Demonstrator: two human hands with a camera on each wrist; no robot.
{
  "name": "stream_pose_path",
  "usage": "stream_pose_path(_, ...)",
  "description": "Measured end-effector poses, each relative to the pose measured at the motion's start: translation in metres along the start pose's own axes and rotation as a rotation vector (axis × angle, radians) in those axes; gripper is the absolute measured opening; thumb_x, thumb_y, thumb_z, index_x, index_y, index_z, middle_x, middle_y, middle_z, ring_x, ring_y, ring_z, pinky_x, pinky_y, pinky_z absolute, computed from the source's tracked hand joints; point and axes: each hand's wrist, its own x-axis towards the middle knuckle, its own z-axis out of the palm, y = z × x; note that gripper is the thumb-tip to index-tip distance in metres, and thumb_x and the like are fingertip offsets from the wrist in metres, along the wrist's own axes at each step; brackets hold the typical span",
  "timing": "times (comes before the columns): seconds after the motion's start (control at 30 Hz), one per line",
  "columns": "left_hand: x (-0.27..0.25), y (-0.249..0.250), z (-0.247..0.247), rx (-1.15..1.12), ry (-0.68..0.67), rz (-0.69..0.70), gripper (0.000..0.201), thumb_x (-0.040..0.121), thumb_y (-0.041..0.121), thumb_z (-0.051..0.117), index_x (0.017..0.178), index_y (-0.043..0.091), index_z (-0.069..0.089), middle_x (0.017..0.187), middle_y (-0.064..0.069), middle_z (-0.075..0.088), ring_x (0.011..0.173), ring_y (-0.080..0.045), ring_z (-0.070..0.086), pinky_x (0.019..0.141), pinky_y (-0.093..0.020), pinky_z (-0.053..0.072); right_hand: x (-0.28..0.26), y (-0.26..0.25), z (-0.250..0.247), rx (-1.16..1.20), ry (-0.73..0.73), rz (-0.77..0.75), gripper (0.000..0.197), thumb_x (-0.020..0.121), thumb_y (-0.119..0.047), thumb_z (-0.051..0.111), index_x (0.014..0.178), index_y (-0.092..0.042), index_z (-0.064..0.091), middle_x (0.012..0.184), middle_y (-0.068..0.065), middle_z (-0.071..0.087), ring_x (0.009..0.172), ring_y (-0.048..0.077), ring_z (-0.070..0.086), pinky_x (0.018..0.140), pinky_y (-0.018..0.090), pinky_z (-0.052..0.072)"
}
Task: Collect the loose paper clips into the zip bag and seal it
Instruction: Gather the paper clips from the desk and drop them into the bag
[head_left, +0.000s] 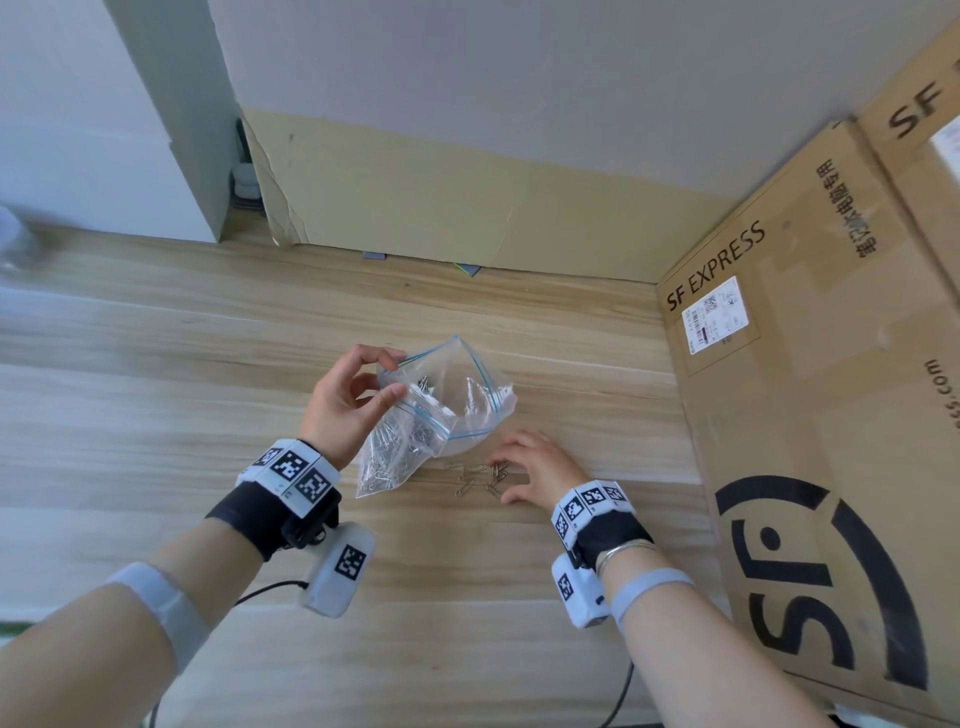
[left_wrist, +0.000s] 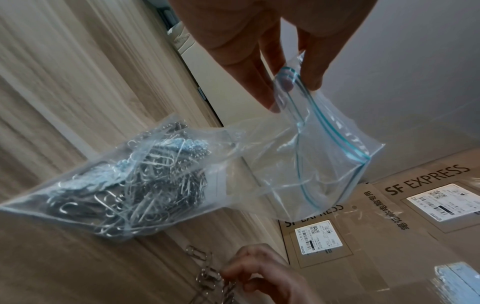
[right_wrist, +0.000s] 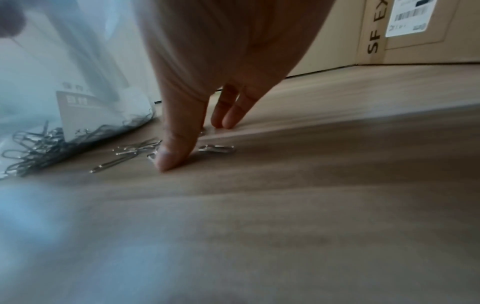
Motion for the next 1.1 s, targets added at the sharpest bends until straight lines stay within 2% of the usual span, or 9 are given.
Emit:
stream_pose_path(0.17, -0.002, -0.001, 0.000, 0.013, -0.007, -0.017, 0.017, 0.067, 0.033, 0.068, 0.076, 0.034, 0.053, 0.098, 0.026, 0.064, 0.067, -0.005, 0.053, 0.073, -0.036, 0.047, -0.004, -0.002, 0.007, 0.078, 0.069, -0.011, 0.022, 0.072, -0.014, 0.071, 0.094, -0.015, 0.067, 0.102, 0.005, 0.063, 0.096, 0.022, 0.056, 0.085, 0.029, 0.044)
stream_pose_path(0.27, -0.003, -0.002, 0.000, 0.010, -0.008, -0.022, 0.017, 0.067, 0.032, 0.068, 0.076, 0.034, 0.054, 0.099, 0.025, 0.064, 0.068, -0.007, 0.054, 0.075, -0.041, 0.048, -0.003, -0.006, 0.007, 0.041, 0.096, 0.000, 0.014, 0.077, -0.012, 0.066, 0.091, -0.011, 0.066, 0.099, 0.006, 0.064, 0.094, 0.023, 0.057, 0.078, 0.024, 0.040)
stream_pose_path(0.33, -0.003, -0.001, -0.001, 0.003, -0.014, -0.021, 0.015, 0.066, 0.036, 0.066, 0.076, 0.036, 0.054, 0.099, 0.025, 0.064, 0.068, -0.005, 0.054, 0.075, -0.041, 0.048, -0.001, -0.008, 0.007, -0.008, 0.106, 0.016, 0.013, 0.081, -0.013, 0.061, 0.093, -0.011, 0.065, 0.102, 0.006, 0.064, 0.095, 0.022, 0.057, 0.080, 0.028, 0.043)
stream_pose_path(0.43, -0.003, -0.001, -0.001, 0.003, -0.009, -0.022, 0.017, 0.069, 0.028, 0.067, 0.078, 0.031, 0.053, 0.098, 0.026, 0.064, 0.068, -0.003, 0.054, 0.075, -0.040, 0.047, 0.001, -0.010, 0.007, -0.090, 0.089, 0.046, 0.015, 0.086, -0.014, 0.055, 0.099, -0.010, 0.062, 0.105, 0.007, 0.063, 0.095, 0.026, 0.058, 0.080, 0.033, 0.046)
stream_pose_path(0.67, -0.006, 0.001, -0.002, 0.014, -0.012, -0.025, 0.016, 0.067, 0.033, 0.067, 0.075, 0.039, 0.055, 0.099, 0.026, 0.064, 0.072, -0.009, 0.054, 0.077, -0.043, 0.048, 0.007, -0.017, 0.002, -0.132, 0.073, 0.074, 0.017, 0.079, -0.010, 0.054, 0.094, -0.008, 0.062, 0.098, 0.010, 0.066, 0.089, 0.028, 0.060, 0.078, 0.034, 0.048)
stream_pose_path(0.73, -0.006, 0.001, -0.001, 0.015, -0.010, -0.025, 0.018, 0.069, 0.026, 0.067, 0.075, 0.038, 0.054, 0.098, 0.027, 0.064, 0.072, -0.010, 0.054, 0.076, -0.044, 0.049, 0.004, -0.017, -0.002, -0.063, 0.160, 0.101, 0.014, 0.079, -0.011, 0.057, 0.092, -0.009, 0.064, 0.092, 0.008, 0.069, 0.082, 0.023, 0.061, 0.077, 0.030, 0.050)
stream_pose_path(0.87, -0.006, 0.002, 0.002, 0.015, -0.006, -0.016, 0.022, 0.071, 0.021, 0.064, 0.074, 0.040, 0.053, 0.098, 0.029, 0.063, 0.069, -0.003, 0.053, 0.072, -0.033, 0.048, -0.010, -0.018, -0.029, 0.086, 0.436, 0.107, 0.011, 0.079, -0.006, 0.063, 0.088, -0.009, 0.067, 0.081, 0.005, 0.070, 0.067, 0.012, 0.058, 0.071, 0.022, 0.052)
stream_pose_path(1.0, -0.005, 0.001, 0.007, 0.027, -0.010, -0.010, 0.022, 0.071, 0.025, 0.065, 0.075, 0.042, 0.053, 0.100, 0.029, 0.063, 0.073, -0.016, 0.052, 0.071, -0.029, 0.048, -0.013, -0.034, -0.065, 0.106, 0.668, -0.031, 0.011, 0.075, -0.002, 0.065, 0.084, -0.008, 0.068, 0.076, 0.007, 0.070, 0.063, 0.019, 0.065, 0.062, 0.026, 0.057)
stream_pose_path(1.1, -0.004, 0.000, 0.011, 0.045, -0.015, 0.005, 0.024, 0.072, 0.022, 0.064, 0.075, 0.043, 0.052, 0.099, 0.026, 0.063, 0.074, -0.018, 0.052, 0.070, -0.024, 0.046, -0.003, -0.055, -0.077, 0.143, 0.733, -0.158, 0.011, 0.074, -0.001, 0.066, 0.082, -0.009, 0.068, 0.074, 0.006, 0.069, 0.061, 0.016, 0.064, 0.059, 0.023, 0.056)
